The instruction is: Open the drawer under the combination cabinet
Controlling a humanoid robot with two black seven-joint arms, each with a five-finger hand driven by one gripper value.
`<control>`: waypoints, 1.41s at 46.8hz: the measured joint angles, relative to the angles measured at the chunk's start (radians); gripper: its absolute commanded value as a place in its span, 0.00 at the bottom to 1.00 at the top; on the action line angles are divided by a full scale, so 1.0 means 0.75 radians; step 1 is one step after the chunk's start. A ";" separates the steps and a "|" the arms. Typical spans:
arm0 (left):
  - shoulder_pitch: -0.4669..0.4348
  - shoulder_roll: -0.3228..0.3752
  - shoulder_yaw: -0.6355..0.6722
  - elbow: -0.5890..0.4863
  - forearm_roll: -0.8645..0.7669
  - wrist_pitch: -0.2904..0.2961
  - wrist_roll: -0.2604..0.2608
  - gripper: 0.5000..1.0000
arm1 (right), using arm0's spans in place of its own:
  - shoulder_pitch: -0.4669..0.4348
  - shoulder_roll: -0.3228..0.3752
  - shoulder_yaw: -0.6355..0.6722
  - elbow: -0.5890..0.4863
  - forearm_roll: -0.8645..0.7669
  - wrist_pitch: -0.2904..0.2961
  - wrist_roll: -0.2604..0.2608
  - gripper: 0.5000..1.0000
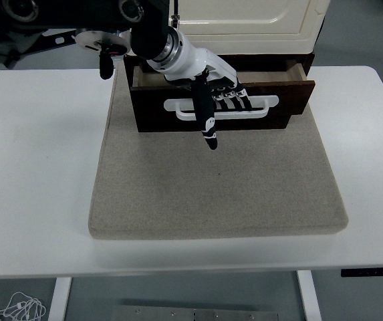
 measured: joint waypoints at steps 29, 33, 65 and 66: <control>-0.040 0.038 -0.002 -0.064 -0.006 -0.067 0.000 1.00 | 0.000 0.000 0.000 0.000 0.000 0.000 0.000 0.85; -0.053 0.047 -0.003 -0.076 -0.012 -0.075 0.000 1.00 | 0.000 0.000 0.000 0.000 0.000 0.000 0.000 0.85; -0.130 0.126 -0.264 -0.083 -0.003 -0.080 -0.020 1.00 | 0.000 0.000 0.000 0.000 0.000 0.000 0.000 0.85; -0.130 0.130 -0.295 -0.079 -0.003 -0.080 -0.022 1.00 | 0.000 0.000 0.000 0.000 0.000 0.000 0.000 0.85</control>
